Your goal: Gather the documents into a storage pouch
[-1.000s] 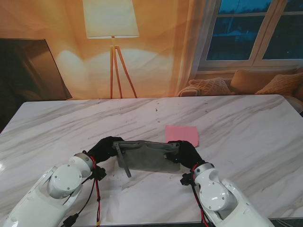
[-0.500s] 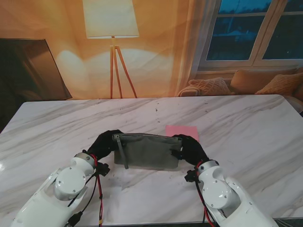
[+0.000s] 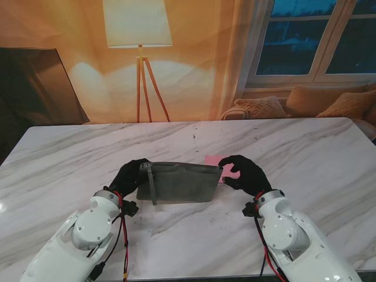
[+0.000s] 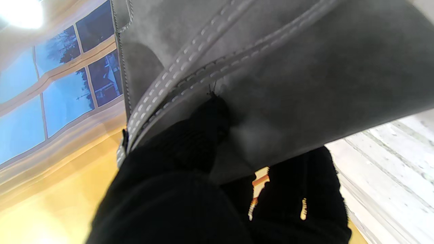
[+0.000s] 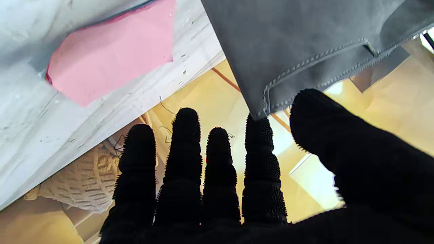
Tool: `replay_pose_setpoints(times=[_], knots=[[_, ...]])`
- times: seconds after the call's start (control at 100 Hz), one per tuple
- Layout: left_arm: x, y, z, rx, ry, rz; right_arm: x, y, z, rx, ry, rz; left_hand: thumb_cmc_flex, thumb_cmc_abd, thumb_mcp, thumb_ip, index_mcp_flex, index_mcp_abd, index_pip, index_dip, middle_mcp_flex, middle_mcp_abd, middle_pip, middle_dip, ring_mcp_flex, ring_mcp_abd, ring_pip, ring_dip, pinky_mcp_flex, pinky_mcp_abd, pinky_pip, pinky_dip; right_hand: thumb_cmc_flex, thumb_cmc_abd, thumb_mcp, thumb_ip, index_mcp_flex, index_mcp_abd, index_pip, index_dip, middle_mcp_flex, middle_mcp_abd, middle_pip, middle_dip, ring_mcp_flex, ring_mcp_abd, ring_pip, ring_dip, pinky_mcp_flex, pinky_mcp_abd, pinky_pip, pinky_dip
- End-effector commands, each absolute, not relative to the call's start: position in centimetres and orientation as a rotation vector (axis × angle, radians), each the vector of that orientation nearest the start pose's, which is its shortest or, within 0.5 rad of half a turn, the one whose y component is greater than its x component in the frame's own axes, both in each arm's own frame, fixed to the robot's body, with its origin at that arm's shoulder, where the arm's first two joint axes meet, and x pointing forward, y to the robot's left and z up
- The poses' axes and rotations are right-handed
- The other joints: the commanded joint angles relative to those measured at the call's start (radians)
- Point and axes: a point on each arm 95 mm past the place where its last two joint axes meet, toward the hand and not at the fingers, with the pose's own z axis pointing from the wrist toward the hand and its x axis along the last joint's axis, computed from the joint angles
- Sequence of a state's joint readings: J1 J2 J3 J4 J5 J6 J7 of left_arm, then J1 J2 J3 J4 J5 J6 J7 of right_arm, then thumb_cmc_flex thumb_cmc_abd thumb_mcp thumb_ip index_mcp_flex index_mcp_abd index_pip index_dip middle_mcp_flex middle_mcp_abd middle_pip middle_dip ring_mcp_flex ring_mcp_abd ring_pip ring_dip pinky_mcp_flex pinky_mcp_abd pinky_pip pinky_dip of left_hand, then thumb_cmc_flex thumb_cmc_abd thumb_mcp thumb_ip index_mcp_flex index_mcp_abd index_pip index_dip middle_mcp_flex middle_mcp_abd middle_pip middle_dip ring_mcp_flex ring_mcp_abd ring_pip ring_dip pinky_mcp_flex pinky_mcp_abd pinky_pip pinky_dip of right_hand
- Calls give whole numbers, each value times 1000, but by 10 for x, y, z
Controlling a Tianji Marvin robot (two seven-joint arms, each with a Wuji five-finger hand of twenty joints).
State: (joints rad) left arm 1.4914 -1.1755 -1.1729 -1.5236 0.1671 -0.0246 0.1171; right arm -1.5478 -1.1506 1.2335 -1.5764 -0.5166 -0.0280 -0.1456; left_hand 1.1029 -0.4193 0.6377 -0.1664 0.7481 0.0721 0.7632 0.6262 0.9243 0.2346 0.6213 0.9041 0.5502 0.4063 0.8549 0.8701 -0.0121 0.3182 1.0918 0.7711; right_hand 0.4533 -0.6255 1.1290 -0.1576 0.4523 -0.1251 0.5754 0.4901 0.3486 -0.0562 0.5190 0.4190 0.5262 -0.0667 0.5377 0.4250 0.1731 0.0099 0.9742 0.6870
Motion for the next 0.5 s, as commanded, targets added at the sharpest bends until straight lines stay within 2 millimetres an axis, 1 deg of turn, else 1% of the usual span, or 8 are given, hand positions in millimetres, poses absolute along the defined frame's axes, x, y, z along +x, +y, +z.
replay_pose_setpoints(times=[0.0, 0.07, 0.15, 0.23, 0.29, 0.4, 0.49], knots=[[426, -29, -323, -1945, 846, -2032, 415, -3, -301, -2163, -1414, -2549, 12, 71, 23, 2, 76, -63, 147, 109, 82, -13, 67, 21, -18, 45, 2, -12, 9, -29, 82, 1, -35, 10, -21, 15, -38, 5, -10, 16, -37, -2, -6, -2, -33, -28, -14, -13, -16, -49, -17, 2], [428, -34, -324, -1945, 825, -2036, 415, -4, -295, -2129, -1421, -2593, 12, 71, 26, 1, 77, -64, 146, 110, 84, -13, 64, 20, -19, 44, 3, -16, 8, -27, 83, 0, -40, 10, -27, 15, -36, 7, -9, 19, -33, 4, 1, 1, -28, -29, -10, -11, -12, -48, -18, 6], [429, -39, -325, -1951, 793, -2044, 413, -4, -289, -2084, -1430, -2631, 14, 70, 27, 0, 78, -62, 147, 112, 82, -14, 61, 20, -22, 47, 3, -20, 6, -27, 83, -2, -46, 9, -30, 19, -21, 7, -8, 28, -20, 22, 35, 20, -18, -30, 35, 17, 0, -47, -9, 27], [431, -44, -324, -1955, 761, -2059, 409, 0, -284, -2048, -1426, -2653, 15, 70, 29, -1, 77, -59, 146, 113, 82, -11, 61, 21, -24, 47, 4, -22, 4, -26, 83, -3, -48, 9, -29, 20, 1, 12, -2, 38, 14, 49, 104, 78, 2, -35, 121, 72, 19, -45, 26, 55], [431, -47, -323, -1953, 749, -2070, 406, 3, -281, -2026, -1413, -2662, 14, 71, 28, -2, 76, -60, 146, 115, 80, -12, 61, 22, -25, 48, 5, -24, 3, -26, 83, -4, -52, 3, -27, 19, 36, 8, 6, 43, 93, 63, 150, 122, 54, -33, 198, 115, 54, -30, 72, 75], [431, -52, -321, -1951, 726, -2092, 400, 14, -279, -2009, -1359, -2621, 15, 71, 27, -2, 74, -60, 145, 116, 81, -13, 60, 22, -24, 48, 6, -26, 4, -26, 84, -5, -53, 4, -30, 19, 79, 10, 9, 44, 189, 70, 198, 187, 127, -34, 311, 175, 101, -19, 145, 91], [430, -54, -318, -1953, 723, -2107, 396, 24, -281, -1984, -1352, -2577, 14, 70, 28, -1, 75, -60, 142, 114, 87, -9, 53, 13, -16, 48, 8, -30, 11, -26, 89, -5, -61, 12, -37, 21, 96, 11, 9, 43, 224, 74, 227, 230, 158, -35, 382, 211, 123, -15, 195, 97]])
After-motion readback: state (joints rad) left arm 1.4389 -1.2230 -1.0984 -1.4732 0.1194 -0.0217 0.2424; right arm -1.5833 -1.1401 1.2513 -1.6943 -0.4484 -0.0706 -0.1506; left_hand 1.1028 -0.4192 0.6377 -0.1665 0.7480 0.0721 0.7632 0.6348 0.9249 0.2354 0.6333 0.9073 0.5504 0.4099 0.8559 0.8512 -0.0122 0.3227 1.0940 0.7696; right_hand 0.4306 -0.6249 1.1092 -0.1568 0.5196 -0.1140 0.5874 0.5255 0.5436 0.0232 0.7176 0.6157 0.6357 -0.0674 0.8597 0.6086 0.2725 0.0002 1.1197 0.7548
